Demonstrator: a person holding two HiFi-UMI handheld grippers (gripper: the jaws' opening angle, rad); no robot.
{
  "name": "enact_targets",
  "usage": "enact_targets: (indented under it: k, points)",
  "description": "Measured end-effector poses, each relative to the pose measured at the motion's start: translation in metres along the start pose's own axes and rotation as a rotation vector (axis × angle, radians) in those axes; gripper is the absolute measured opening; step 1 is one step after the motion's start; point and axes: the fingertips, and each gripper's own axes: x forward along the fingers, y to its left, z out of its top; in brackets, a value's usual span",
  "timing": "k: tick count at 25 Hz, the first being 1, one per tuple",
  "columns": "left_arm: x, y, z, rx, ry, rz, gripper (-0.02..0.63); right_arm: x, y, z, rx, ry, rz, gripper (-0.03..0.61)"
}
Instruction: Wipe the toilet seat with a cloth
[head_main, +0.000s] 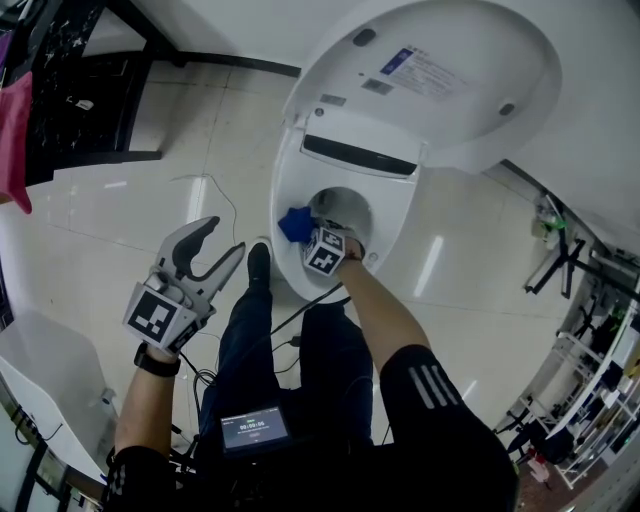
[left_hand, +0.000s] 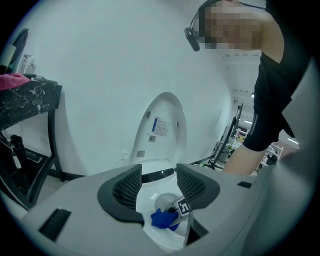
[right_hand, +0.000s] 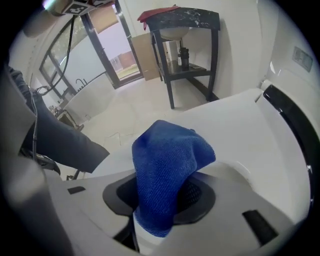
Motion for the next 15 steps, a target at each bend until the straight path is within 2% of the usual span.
enact_targets:
  k: [2,5,7,10,15]
  points:
    - [-0.001,-0.005,0.0,-0.001,-0.001,-0.005,0.222,0.001,0.014,-0.006,0.003,0.027,0.073,0.167]
    - [-0.003,-0.013,0.004,0.007,-0.003,-0.017,0.222,-0.002,0.052,-0.014,-0.021,0.084,0.251,0.167]
    - [-0.005,-0.018,0.01,0.015,-0.005,-0.021,0.222,-0.012,0.066,-0.007,-0.011,0.068,0.312,0.167]
    - [-0.009,-0.026,0.021,0.028,-0.013,-0.02,0.222,-0.032,0.05,0.004,0.121,-0.014,0.244,0.167]
    - [-0.011,-0.038,0.056,0.08,-0.041,-0.038,0.222,-0.093,-0.018,0.024,0.337,-0.231,0.018,0.167]
